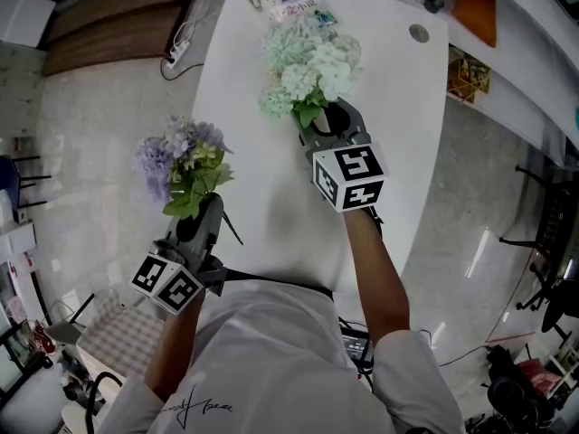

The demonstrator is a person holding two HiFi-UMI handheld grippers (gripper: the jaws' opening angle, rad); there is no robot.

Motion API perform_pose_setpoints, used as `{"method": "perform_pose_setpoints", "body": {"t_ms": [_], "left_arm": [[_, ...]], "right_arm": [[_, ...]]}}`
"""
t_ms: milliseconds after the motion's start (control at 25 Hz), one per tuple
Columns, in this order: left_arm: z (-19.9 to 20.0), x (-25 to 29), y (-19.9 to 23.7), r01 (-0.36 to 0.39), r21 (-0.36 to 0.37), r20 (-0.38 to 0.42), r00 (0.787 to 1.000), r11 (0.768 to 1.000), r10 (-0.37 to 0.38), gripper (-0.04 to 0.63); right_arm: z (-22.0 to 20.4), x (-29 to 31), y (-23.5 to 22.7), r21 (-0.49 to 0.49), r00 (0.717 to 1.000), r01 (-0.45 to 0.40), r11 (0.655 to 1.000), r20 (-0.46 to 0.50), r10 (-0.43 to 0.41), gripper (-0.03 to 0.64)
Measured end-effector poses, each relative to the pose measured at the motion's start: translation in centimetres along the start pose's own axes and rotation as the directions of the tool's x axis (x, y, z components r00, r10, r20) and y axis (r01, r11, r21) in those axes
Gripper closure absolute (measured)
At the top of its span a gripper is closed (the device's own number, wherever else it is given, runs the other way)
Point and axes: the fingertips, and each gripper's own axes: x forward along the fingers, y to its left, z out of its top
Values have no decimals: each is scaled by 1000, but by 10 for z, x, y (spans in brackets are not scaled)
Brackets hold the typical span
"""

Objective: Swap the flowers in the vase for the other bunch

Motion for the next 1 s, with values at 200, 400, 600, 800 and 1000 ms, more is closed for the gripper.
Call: {"method": "perform_pose_setpoints", "body": {"t_ms": [200, 400, 600, 800, 1000], "left_arm": [[0, -1, 1, -1, 2, 0, 1000, 1000, 1, 575], [-1, -1, 1, 3, 0, 0, 1000, 1000, -3, 575], [-7, 0, 5, -9, -7, -3, 1000, 1000, 9, 575], [-9, -1, 13, -28, -21, 1, 1000, 999, 28, 575], [-6, -1, 12, -22, -15, 18, 1000, 1000, 22, 575]], "right_arm": [[2, -2, -2, -13, 1000, 17, 1000, 7, -17, 470], [3, -3, -5, -18, 1000, 28, 999, 9, -28, 483], [1, -5, -13, -21, 999, 36, 999, 11, -36, 493], [5, -7, -16, -26, 999, 41, 999, 17, -40, 495], [7, -12, -19, -29, 999, 48, 998, 25, -48, 499]]}}
